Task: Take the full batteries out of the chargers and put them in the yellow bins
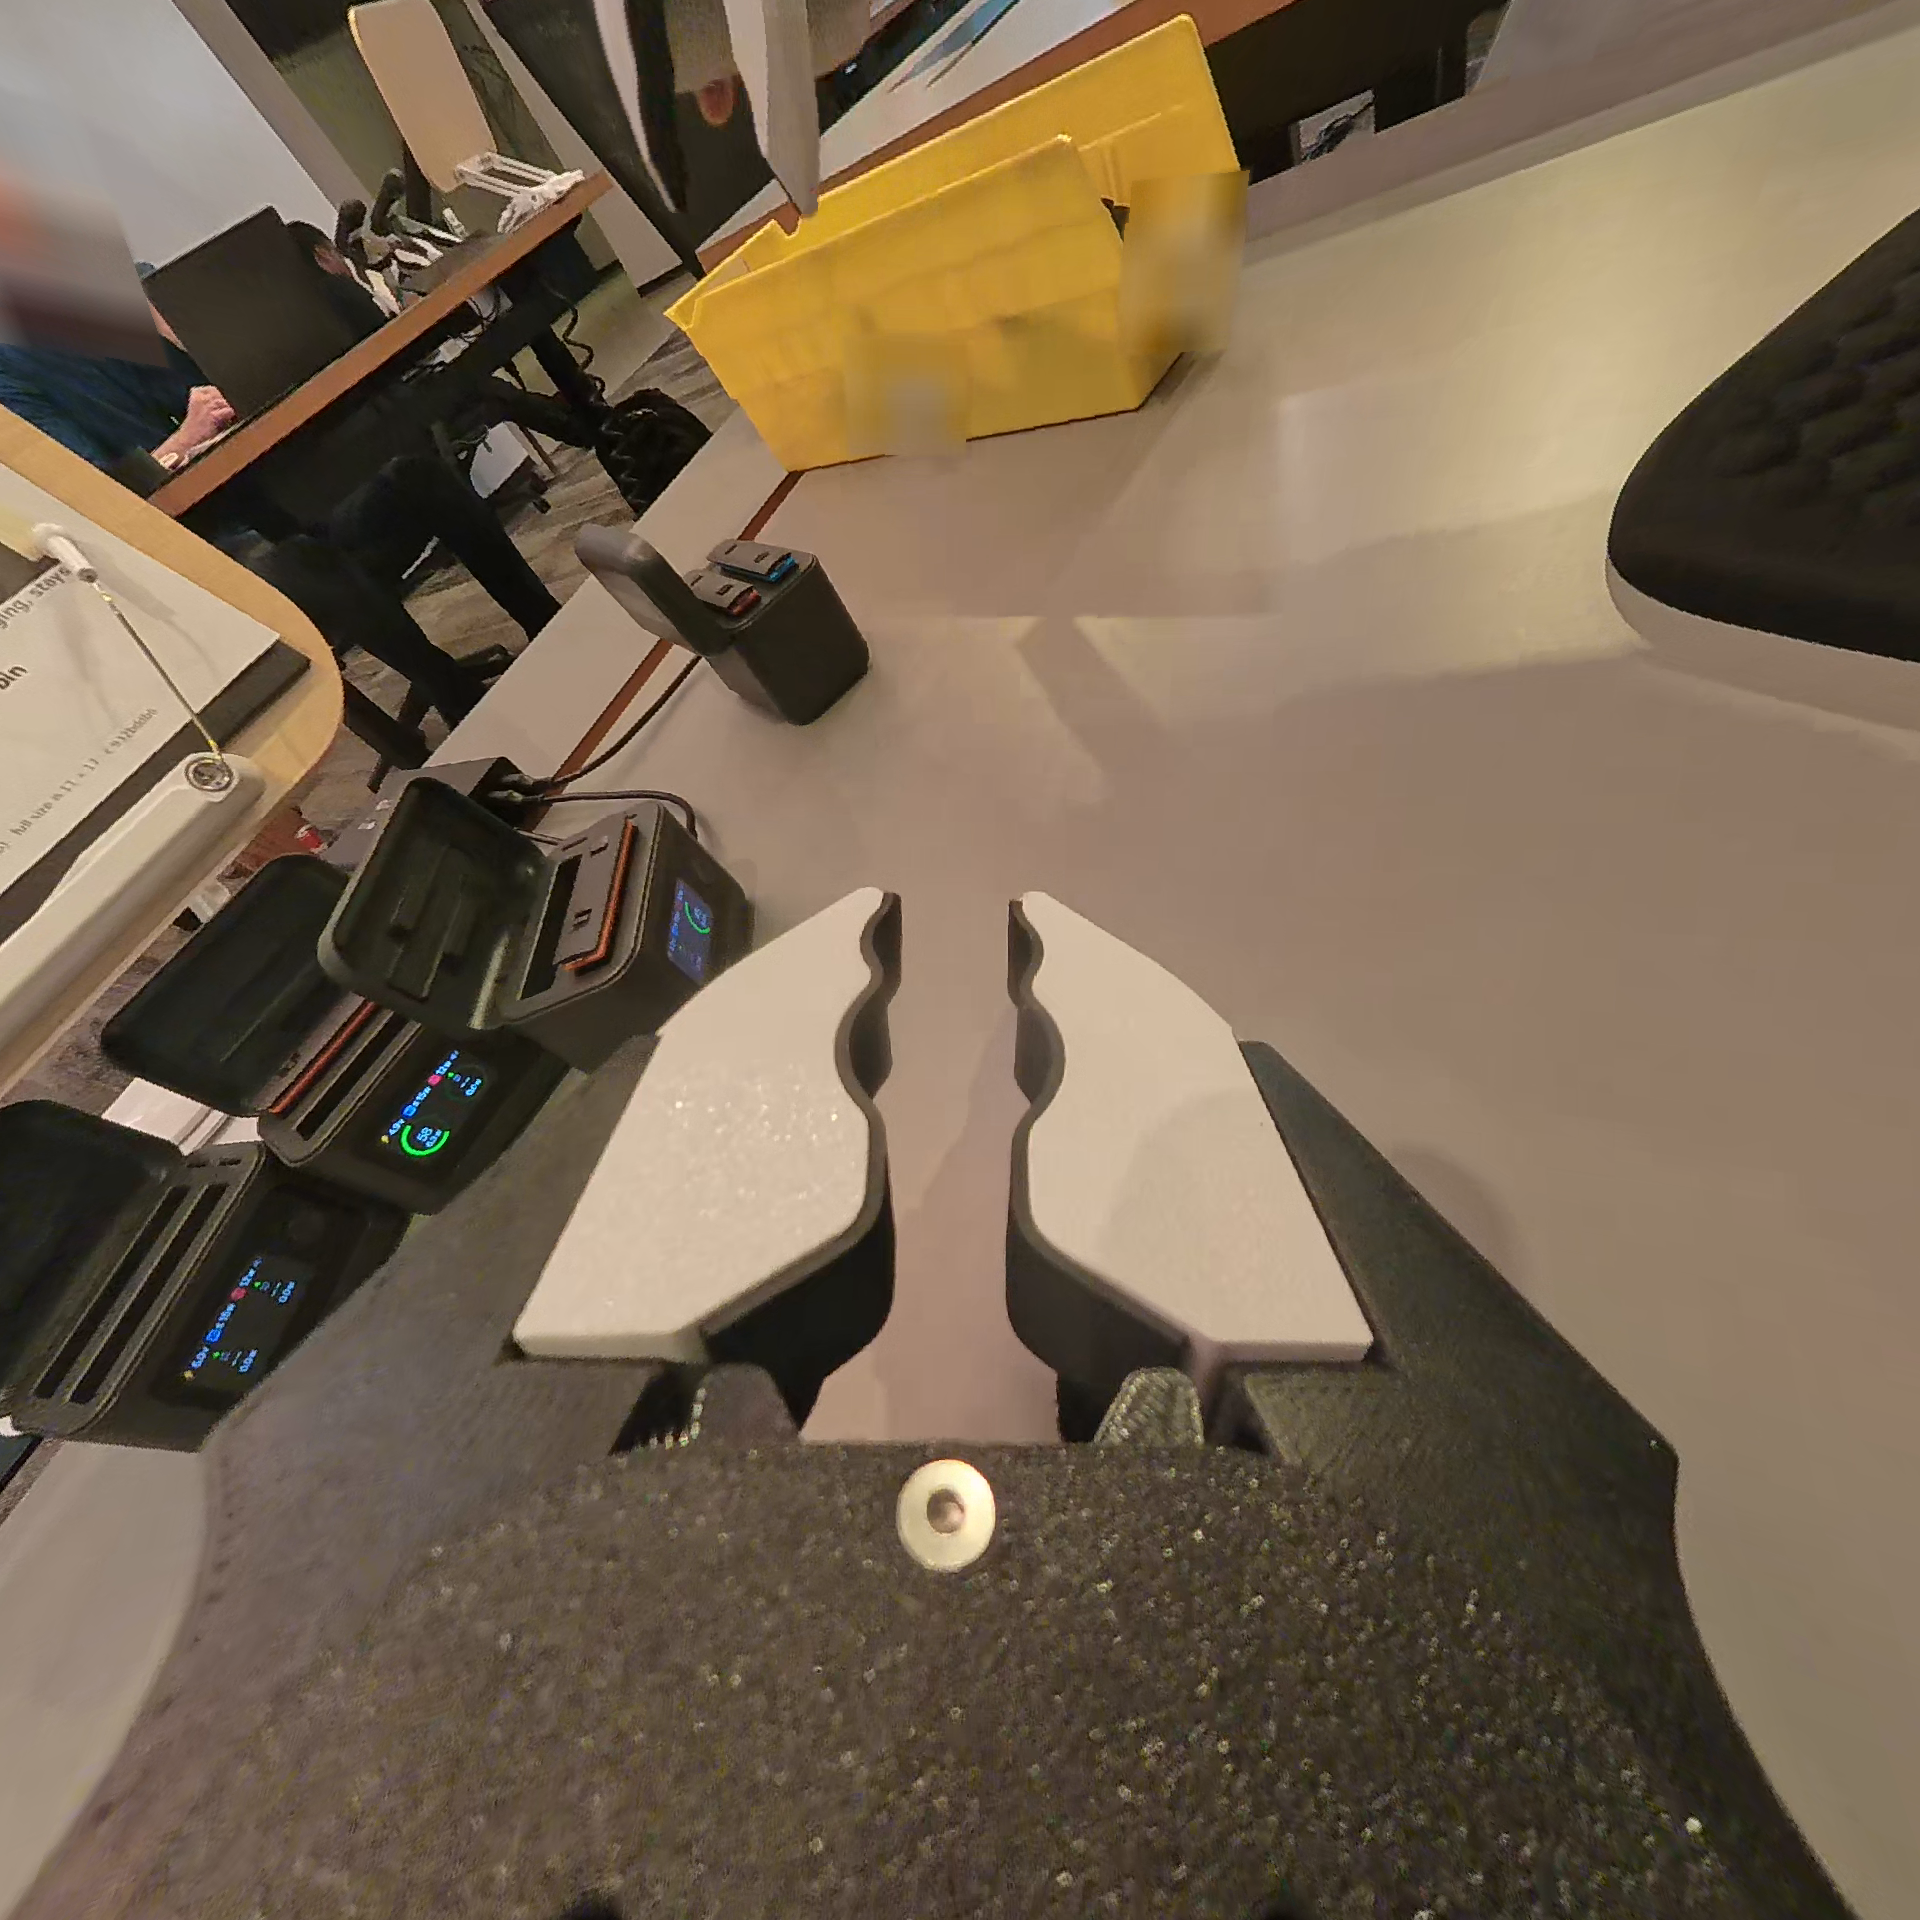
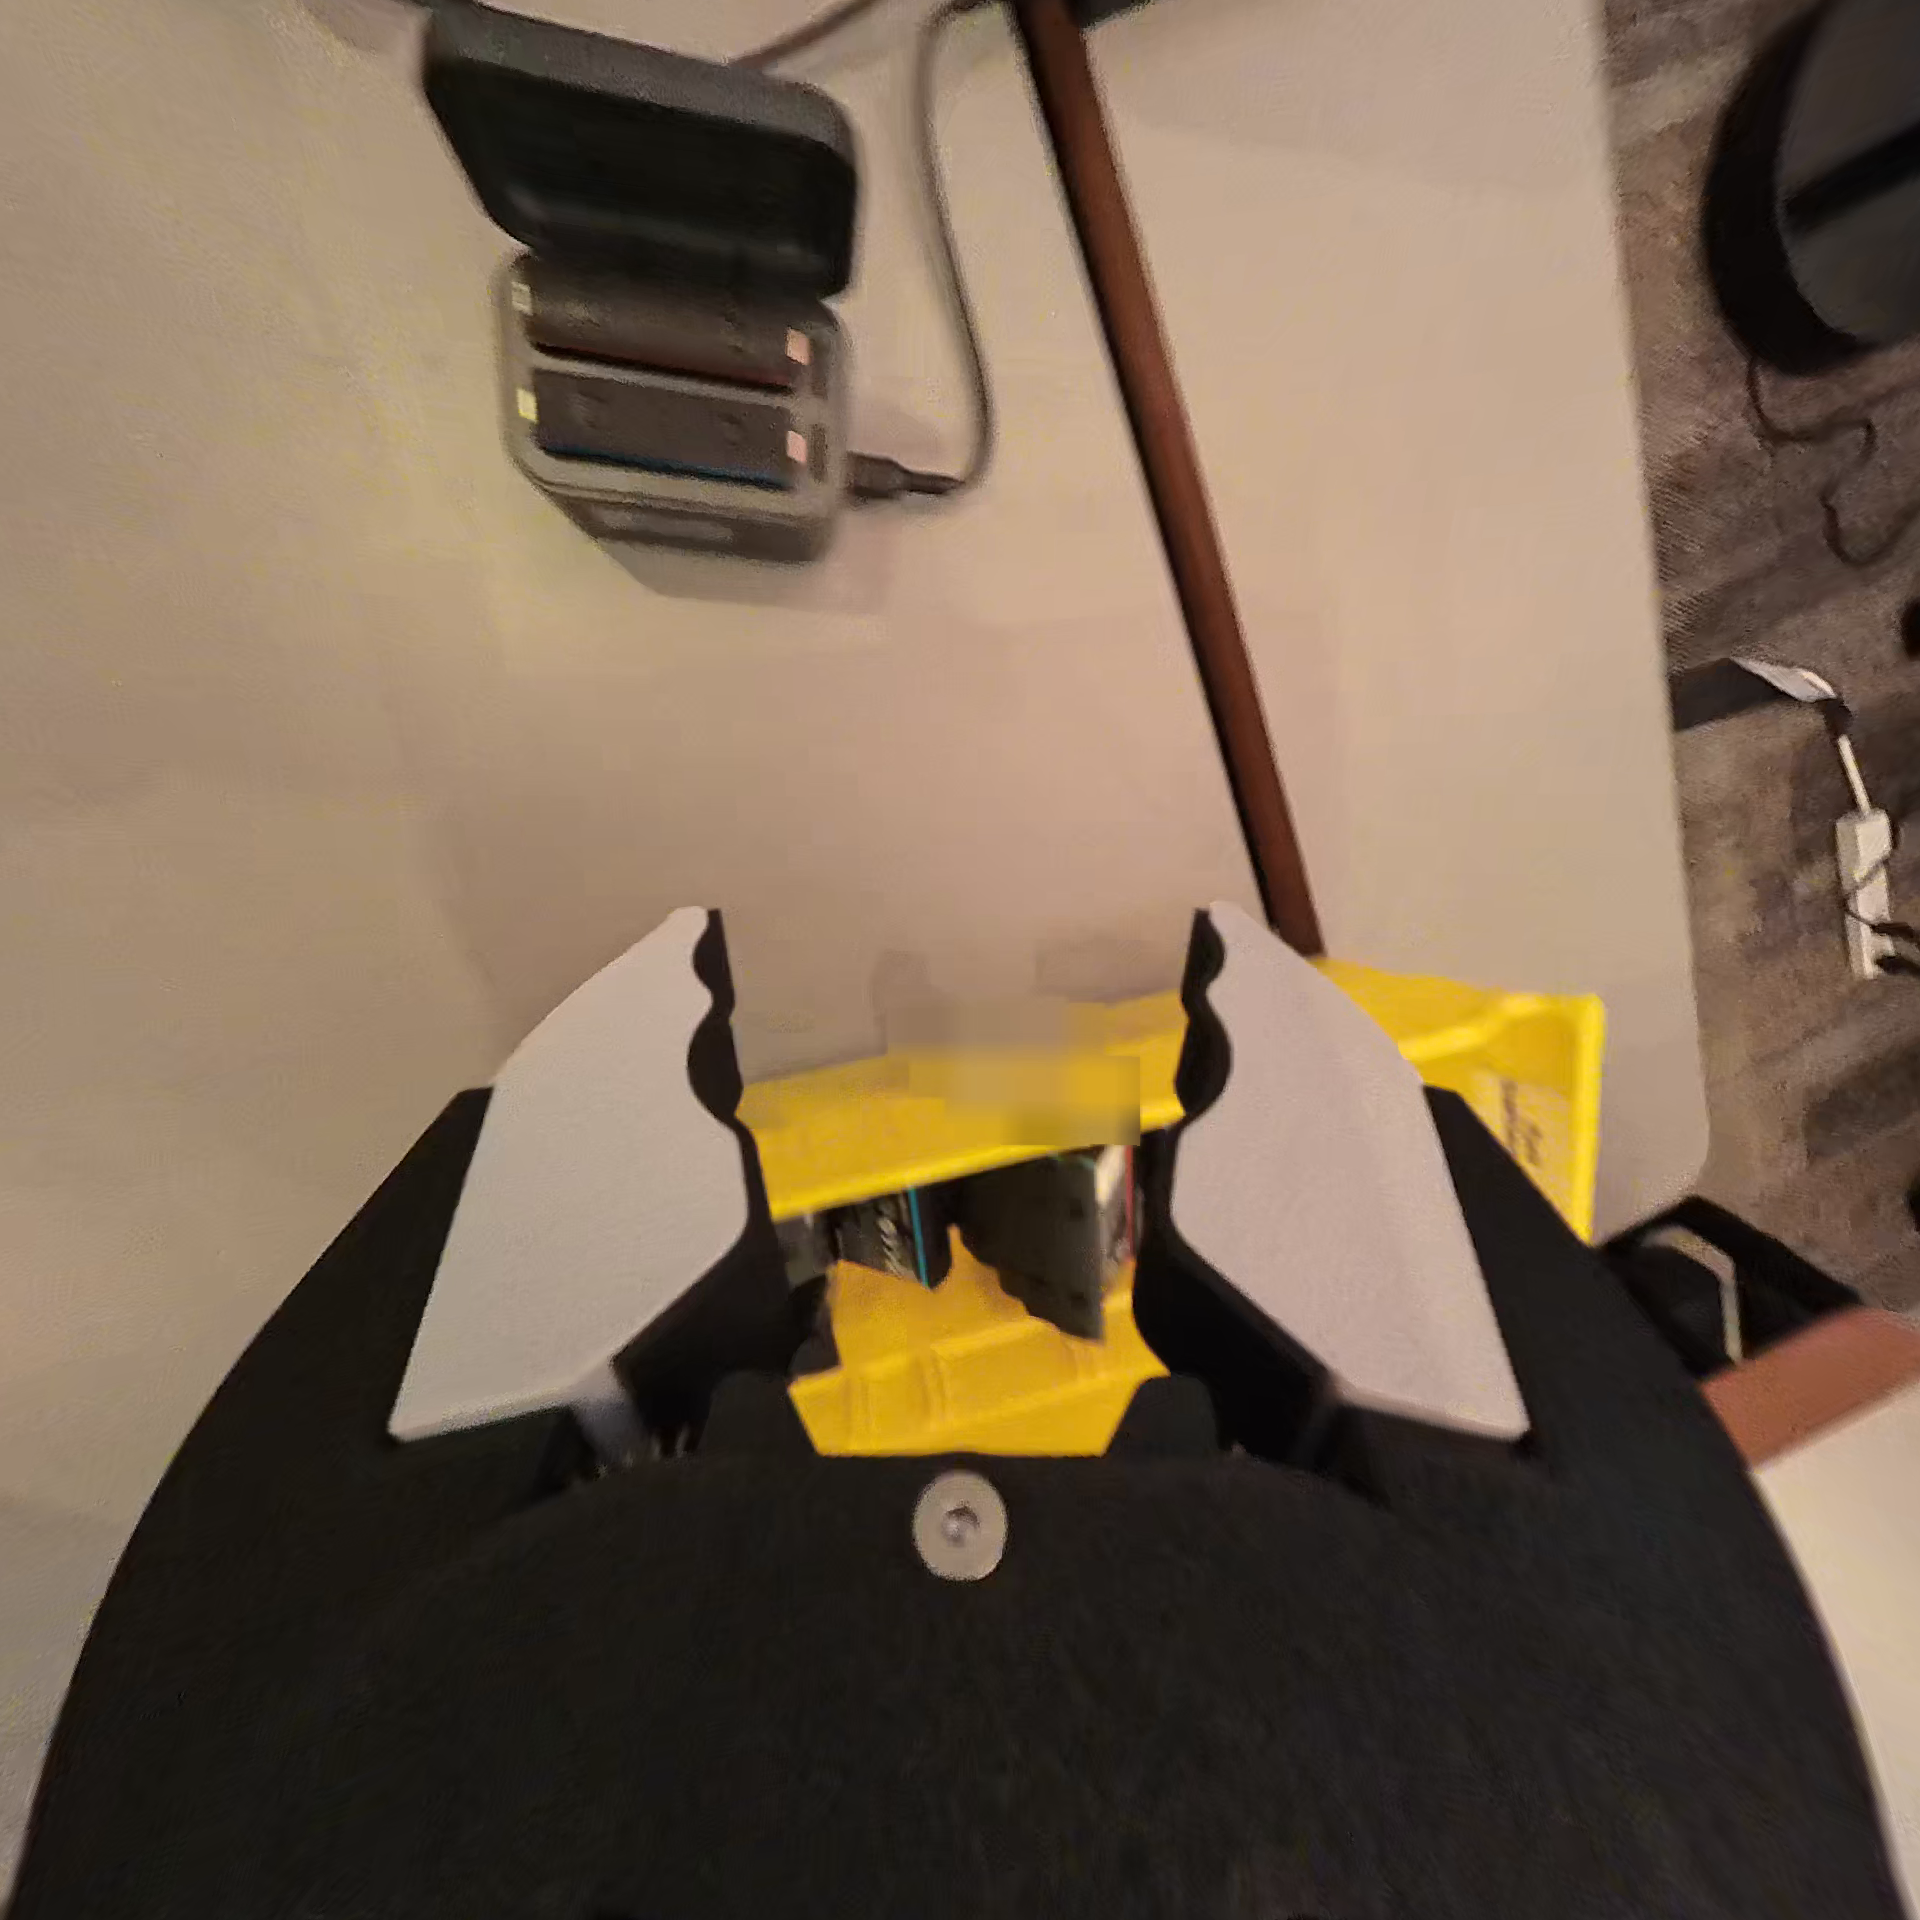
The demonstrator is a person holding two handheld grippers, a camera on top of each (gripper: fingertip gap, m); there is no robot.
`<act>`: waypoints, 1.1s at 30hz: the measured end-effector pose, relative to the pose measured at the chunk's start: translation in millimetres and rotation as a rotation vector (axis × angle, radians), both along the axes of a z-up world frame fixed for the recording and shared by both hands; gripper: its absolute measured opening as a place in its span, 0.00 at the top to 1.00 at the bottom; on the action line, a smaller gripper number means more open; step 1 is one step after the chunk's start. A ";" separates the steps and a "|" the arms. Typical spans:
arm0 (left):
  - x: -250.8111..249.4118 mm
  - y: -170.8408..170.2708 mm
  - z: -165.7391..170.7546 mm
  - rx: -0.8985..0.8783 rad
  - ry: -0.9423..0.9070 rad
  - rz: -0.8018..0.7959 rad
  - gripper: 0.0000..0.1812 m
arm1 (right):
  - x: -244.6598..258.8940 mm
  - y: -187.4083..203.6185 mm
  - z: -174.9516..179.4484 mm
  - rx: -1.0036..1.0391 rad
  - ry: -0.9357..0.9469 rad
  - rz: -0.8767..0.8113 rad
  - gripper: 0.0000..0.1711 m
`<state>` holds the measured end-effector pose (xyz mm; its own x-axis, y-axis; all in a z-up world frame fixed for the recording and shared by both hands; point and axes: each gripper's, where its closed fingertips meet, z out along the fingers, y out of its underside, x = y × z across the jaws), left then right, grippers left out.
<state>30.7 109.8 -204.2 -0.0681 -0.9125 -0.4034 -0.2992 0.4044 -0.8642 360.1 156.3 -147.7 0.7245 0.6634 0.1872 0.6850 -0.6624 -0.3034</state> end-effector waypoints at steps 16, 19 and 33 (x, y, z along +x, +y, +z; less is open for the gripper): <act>0.3 4.9 -9.5 0.011 0.038 0.014 0.90 | -97.9 41.5 -106.1 -0.192 0.057 0.064 0.45; 0.5 5.6 -10.8 0.008 0.043 0.016 0.90 | -101.6 43.0 -109.0 -0.202 0.090 -0.021 0.46; 2.6 11.6 -25.4 0.009 0.101 0.048 0.91 | -143.4 75.4 -109.1 -0.159 0.199 -0.663 0.46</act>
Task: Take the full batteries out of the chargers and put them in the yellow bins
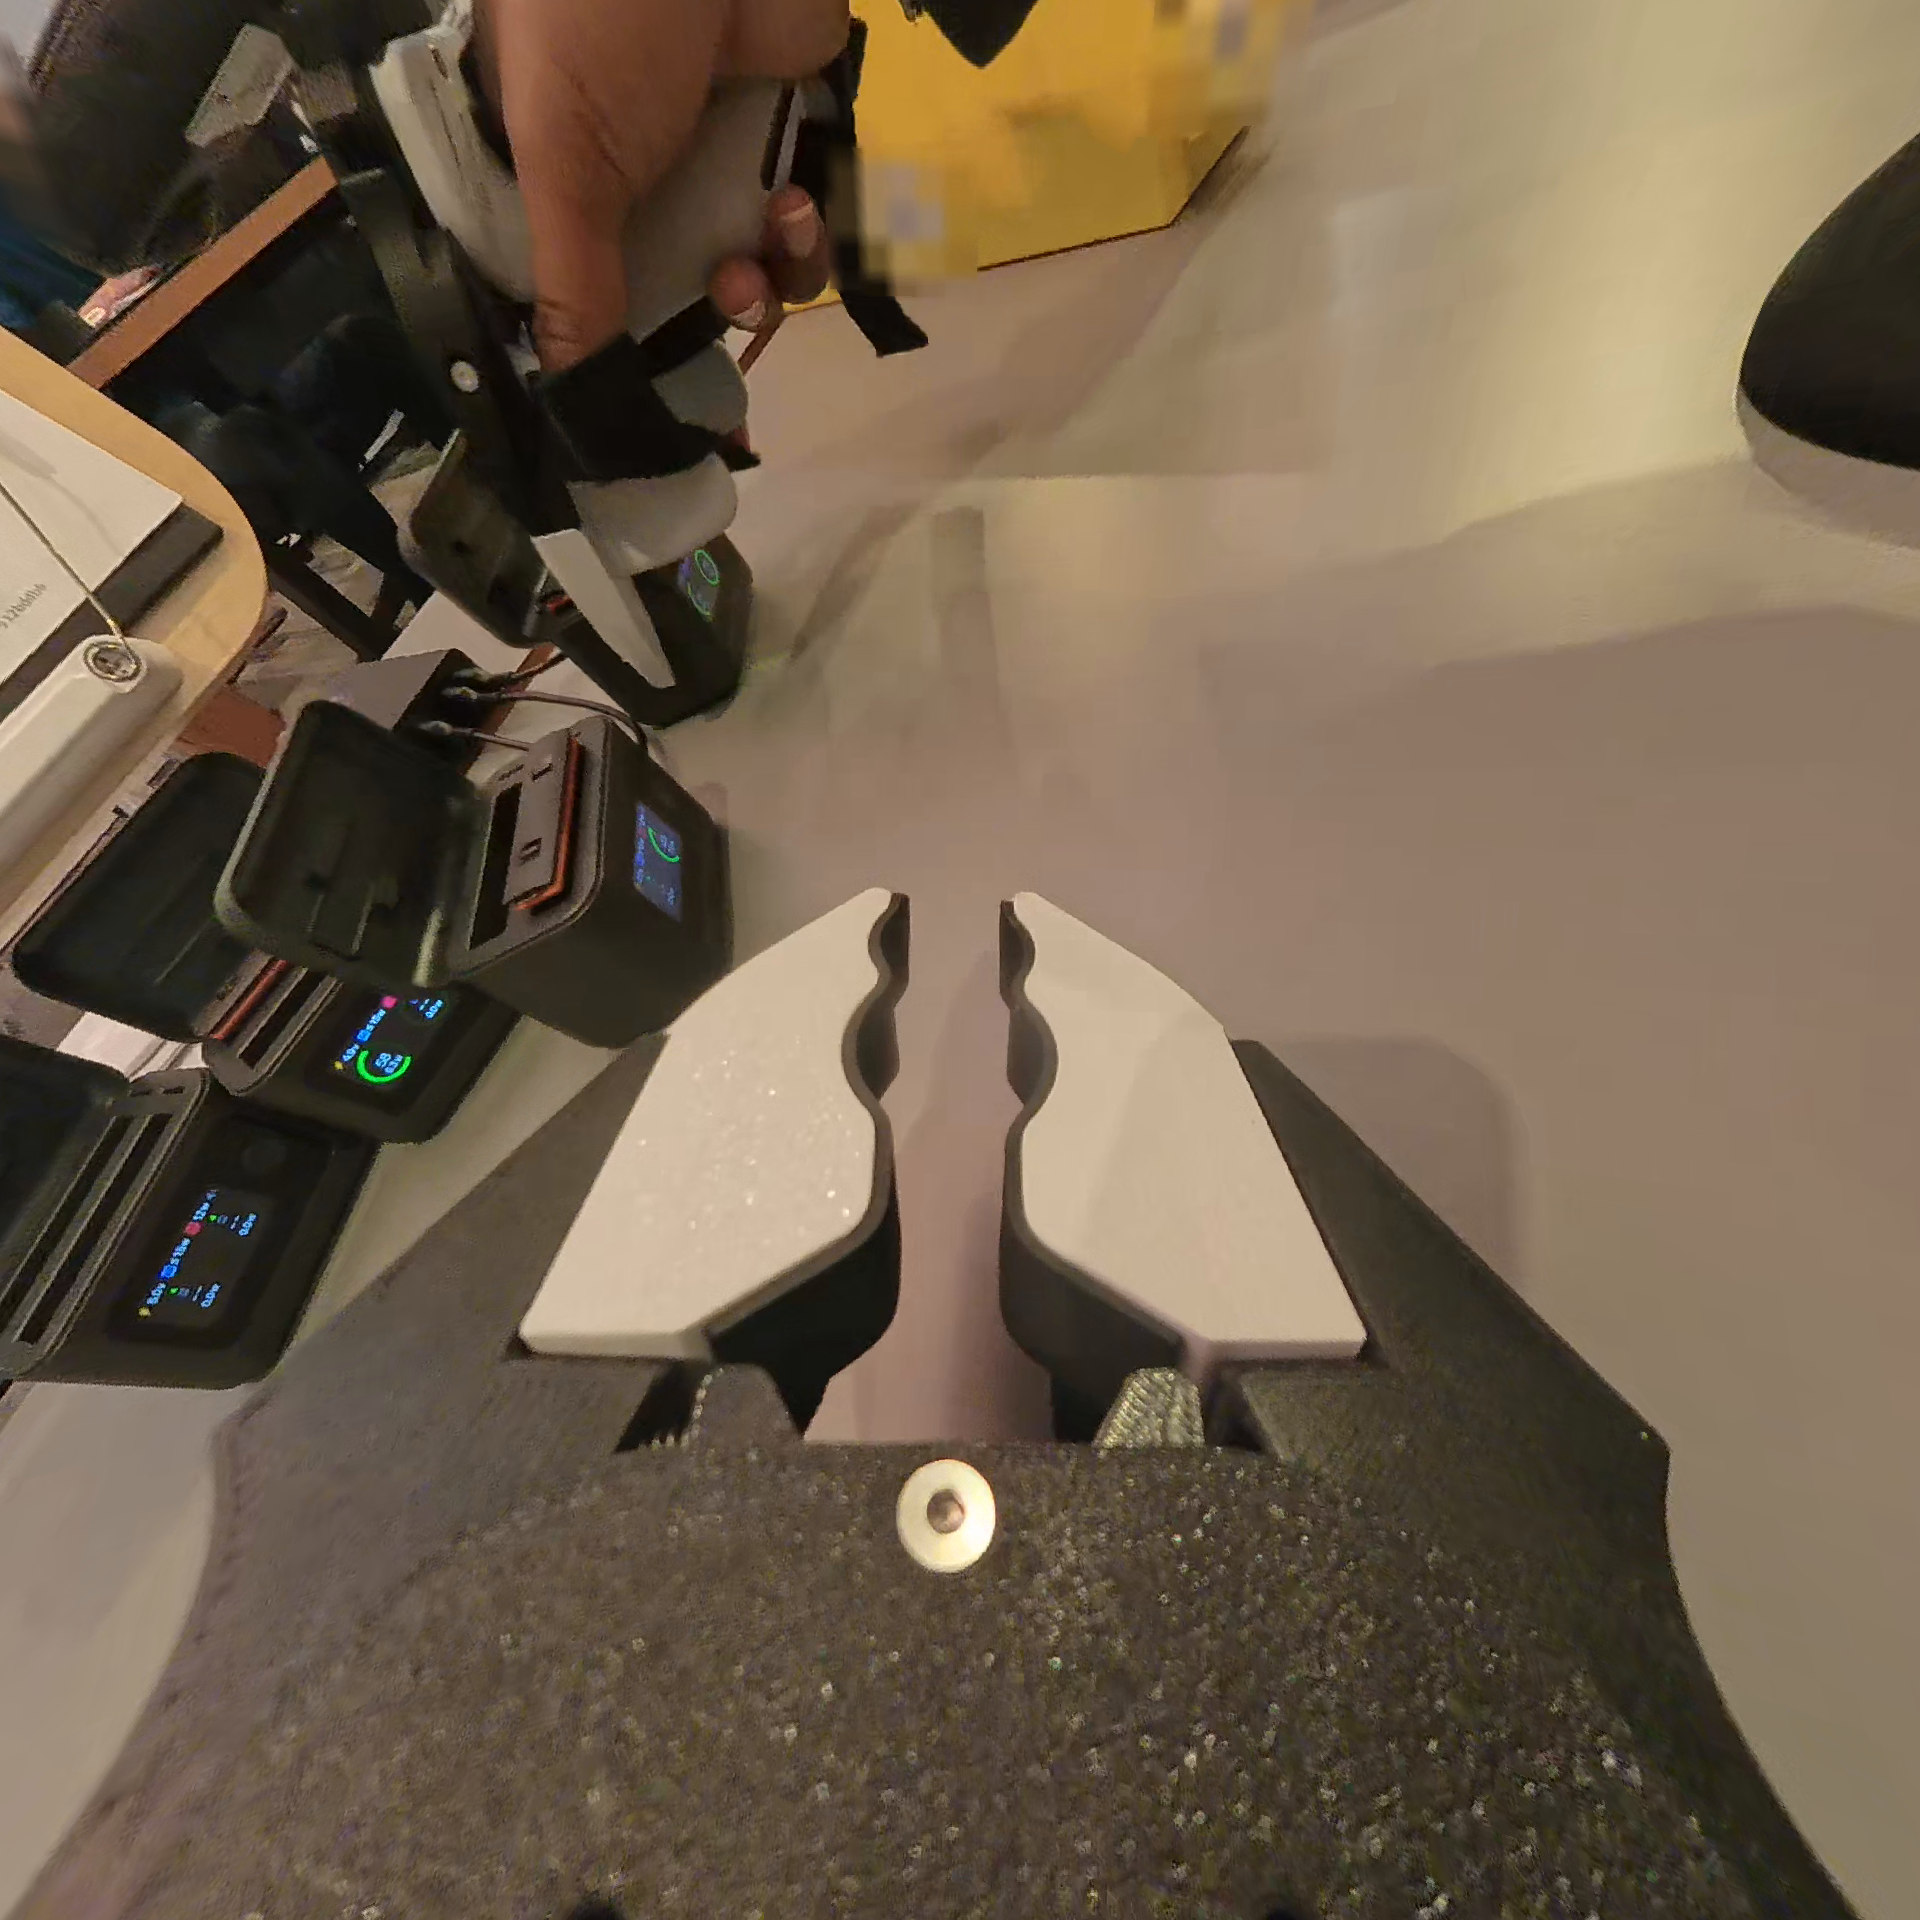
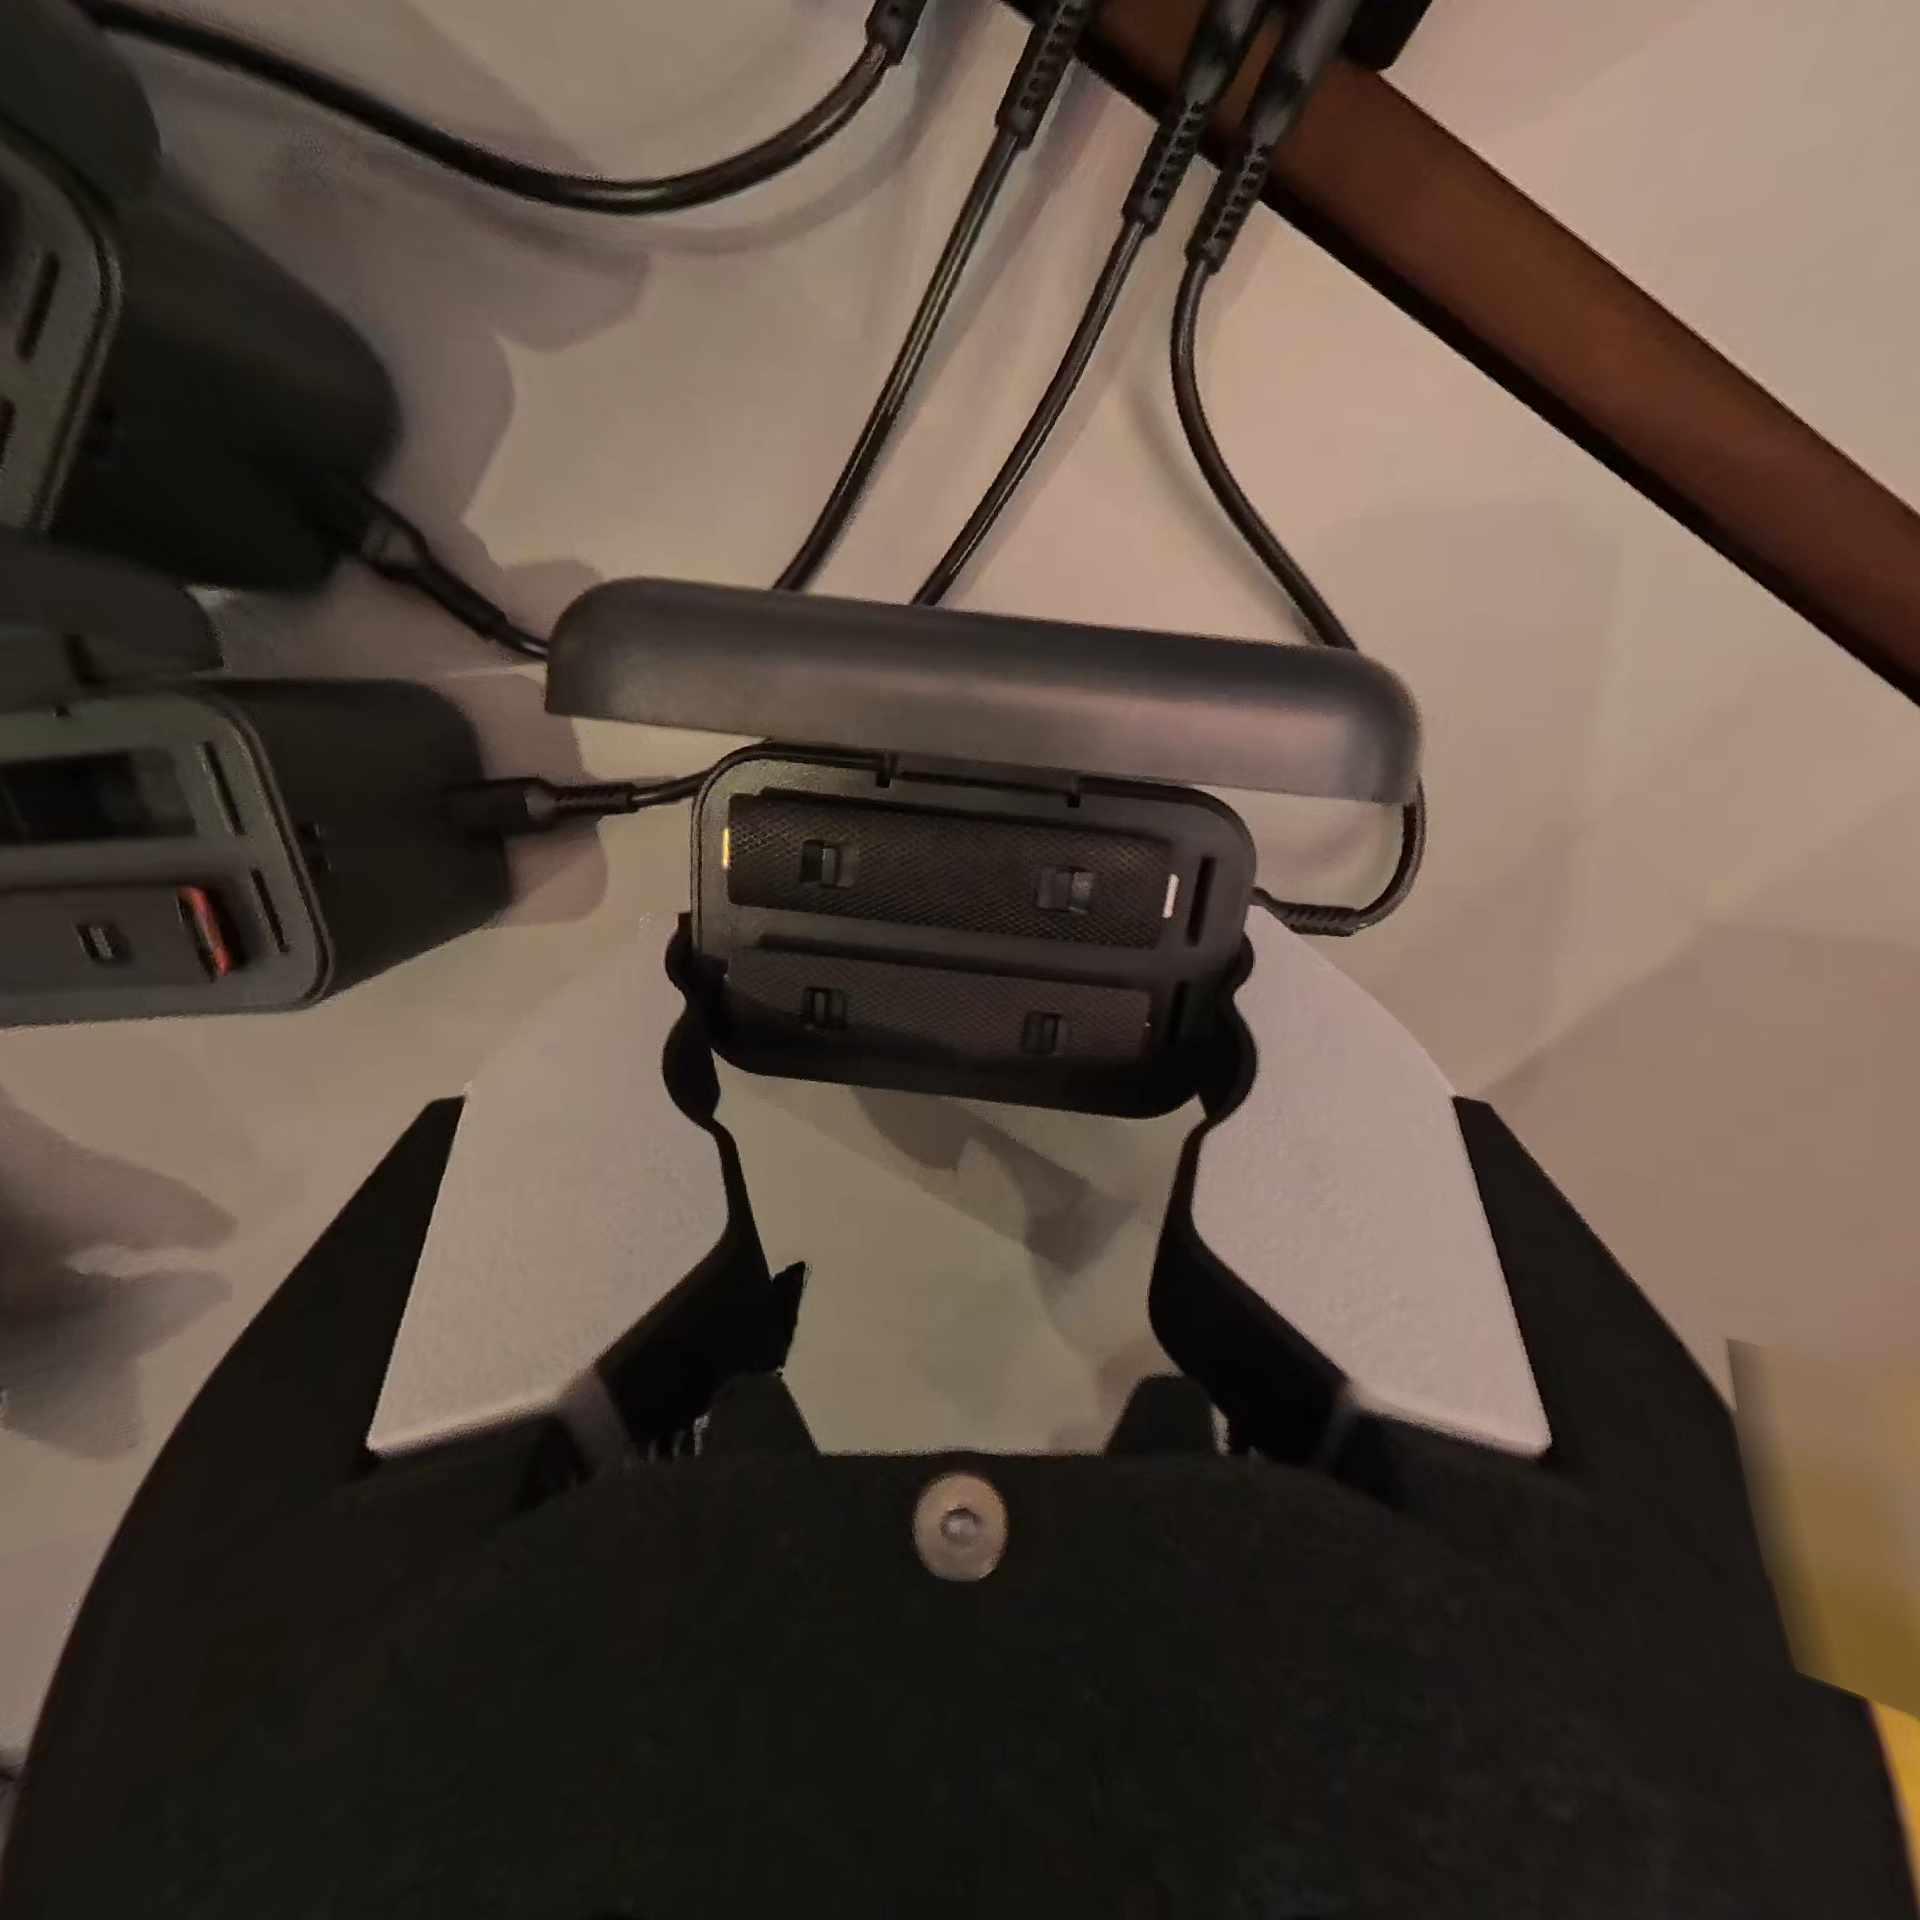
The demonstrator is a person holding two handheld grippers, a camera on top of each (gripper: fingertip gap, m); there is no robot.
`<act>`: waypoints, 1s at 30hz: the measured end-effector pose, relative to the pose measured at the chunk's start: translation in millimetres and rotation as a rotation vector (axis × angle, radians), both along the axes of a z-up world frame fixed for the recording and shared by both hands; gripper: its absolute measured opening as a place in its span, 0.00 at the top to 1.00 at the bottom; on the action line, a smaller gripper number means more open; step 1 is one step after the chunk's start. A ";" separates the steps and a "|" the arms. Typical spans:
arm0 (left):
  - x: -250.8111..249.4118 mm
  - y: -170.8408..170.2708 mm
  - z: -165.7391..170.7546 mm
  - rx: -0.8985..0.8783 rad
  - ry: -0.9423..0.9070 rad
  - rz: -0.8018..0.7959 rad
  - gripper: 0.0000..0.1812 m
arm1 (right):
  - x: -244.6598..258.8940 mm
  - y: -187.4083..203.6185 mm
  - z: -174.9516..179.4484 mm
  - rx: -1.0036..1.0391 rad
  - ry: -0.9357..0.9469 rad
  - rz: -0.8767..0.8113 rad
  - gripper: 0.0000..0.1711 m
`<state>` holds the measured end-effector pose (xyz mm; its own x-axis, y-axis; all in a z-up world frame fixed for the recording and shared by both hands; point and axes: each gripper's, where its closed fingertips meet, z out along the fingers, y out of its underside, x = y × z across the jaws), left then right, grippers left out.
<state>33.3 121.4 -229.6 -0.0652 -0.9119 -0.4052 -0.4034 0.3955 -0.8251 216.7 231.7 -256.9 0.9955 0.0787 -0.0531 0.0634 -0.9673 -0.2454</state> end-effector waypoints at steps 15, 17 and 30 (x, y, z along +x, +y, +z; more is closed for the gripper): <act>-1.2 2.7 -2.2 -0.004 0.011 0.013 0.91 | 5.0 6.3 73.5 0.243 0.321 0.055 0.49; -1.3 3.0 -2.2 -0.004 0.011 0.014 0.91 | 3.3 4.4 82.9 0.308 0.296 0.176 0.56; -1.2 5.0 -2.8 -0.007 0.016 0.026 0.91 | 5.5 -5.3 23.3 0.343 0.056 0.190 0.38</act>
